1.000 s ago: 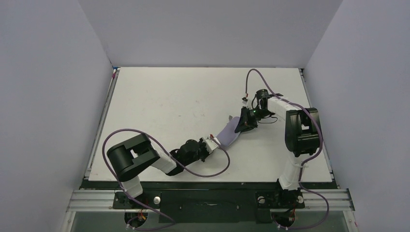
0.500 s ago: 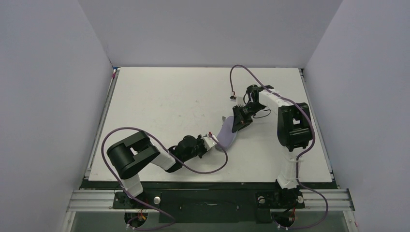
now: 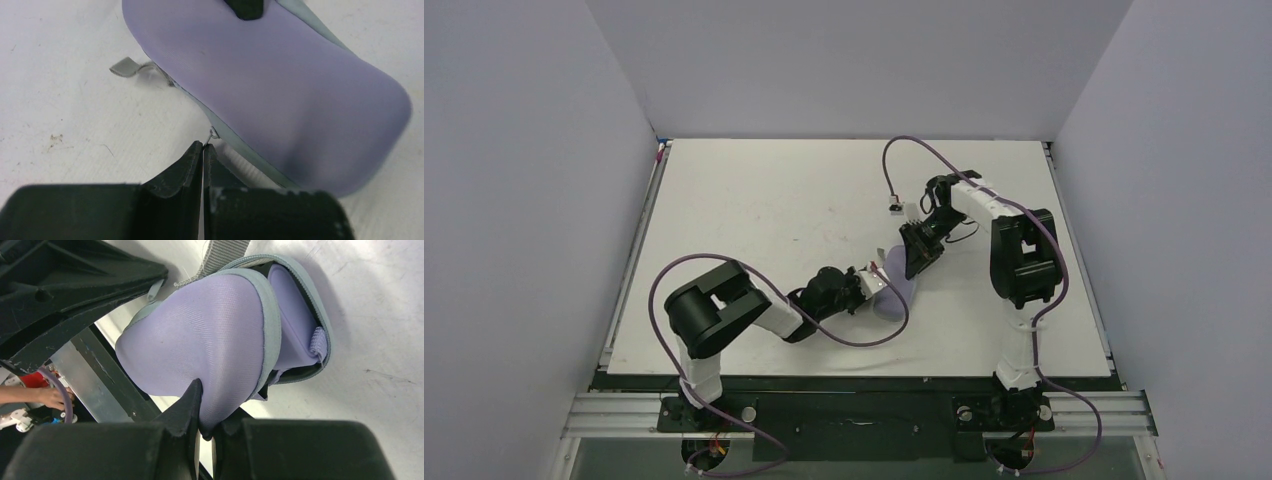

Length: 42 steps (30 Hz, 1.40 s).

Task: Open the umbrella

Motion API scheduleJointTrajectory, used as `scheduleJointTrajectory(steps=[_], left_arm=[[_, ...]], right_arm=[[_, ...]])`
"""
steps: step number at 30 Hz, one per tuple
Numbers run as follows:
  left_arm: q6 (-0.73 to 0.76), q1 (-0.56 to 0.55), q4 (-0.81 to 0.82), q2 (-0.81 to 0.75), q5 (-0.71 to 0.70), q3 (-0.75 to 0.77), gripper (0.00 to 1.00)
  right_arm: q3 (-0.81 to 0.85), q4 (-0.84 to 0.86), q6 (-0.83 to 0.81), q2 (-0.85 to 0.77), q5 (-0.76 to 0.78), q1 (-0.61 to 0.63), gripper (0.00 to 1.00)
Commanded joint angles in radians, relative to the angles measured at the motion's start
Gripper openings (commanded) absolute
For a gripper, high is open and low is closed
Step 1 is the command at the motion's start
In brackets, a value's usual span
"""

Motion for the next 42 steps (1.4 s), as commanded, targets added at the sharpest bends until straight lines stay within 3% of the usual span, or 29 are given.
scheduleJointTrajectory(steps=[1, 8, 12, 14, 15, 17, 18, 19, 20, 22, 24, 34, 39, 42], left_arm=[[0.001, 0.025, -0.028, 0.050, -0.031, 0.125, 0.00], [-0.085, 0.039, -0.192, 0.098, -0.059, 0.282, 0.00], [-0.058, 0.044, -0.112, 0.087, -0.025, 0.233, 0.00], [-0.047, 0.044, -0.081, 0.067, -0.024, 0.198, 0.00], [-0.047, 0.047, -0.081, 0.049, -0.028, 0.189, 0.02], [-0.051, 0.057, -0.081, 0.009, -0.029, 0.167, 0.26], [-0.058, 0.061, -0.086, -0.006, -0.024, 0.153, 0.48], [-0.063, 0.069, -0.097, -0.039, -0.023, 0.147, 0.58], [-0.070, 0.071, -0.103, -0.056, -0.022, 0.132, 0.77], [-0.078, 0.079, -0.119, -0.111, -0.019, 0.106, 0.90], [-0.084, 0.086, -0.146, -0.169, -0.017, 0.082, 0.95], [-0.178, 0.090, -0.309, -0.389, 0.033, 0.041, 0.97], [-0.223, 0.082, -0.389, -0.468, 0.059, 0.049, 0.97], [-0.259, 0.070, -0.421, -0.494, 0.056, 0.053, 0.97]], right_arm=[[-0.010, -0.080, -0.130, 0.039, 0.123, 0.014, 0.00], [-0.002, -0.094, -0.126, 0.036, 0.090, 0.010, 0.00], [0.003, -0.092, -0.090, 0.021, 0.046, -0.007, 0.00], [0.007, -0.092, -0.068, 0.012, 0.006, -0.031, 0.10], [0.014, -0.093, -0.048, 0.011, -0.018, -0.038, 0.23], [0.026, -0.109, -0.026, 0.006, -0.061, -0.061, 0.43], [0.031, -0.121, -0.027, 0.001, -0.077, -0.073, 0.47], [0.038, -0.142, -0.034, -0.003, -0.109, -0.076, 0.55], [0.039, -0.150, -0.036, -0.013, -0.124, -0.082, 0.57], [0.032, -0.167, -0.044, -0.033, -0.161, -0.084, 0.60], [0.018, -0.172, -0.041, -0.054, -0.195, -0.080, 0.60], [0.021, -0.102, 0.069, -0.088, -0.334, -0.009, 0.56], [0.049, 0.048, 0.215, -0.108, -0.339, 0.044, 0.56], [0.030, 0.240, 0.391, -0.128, -0.303, 0.072, 0.57]])
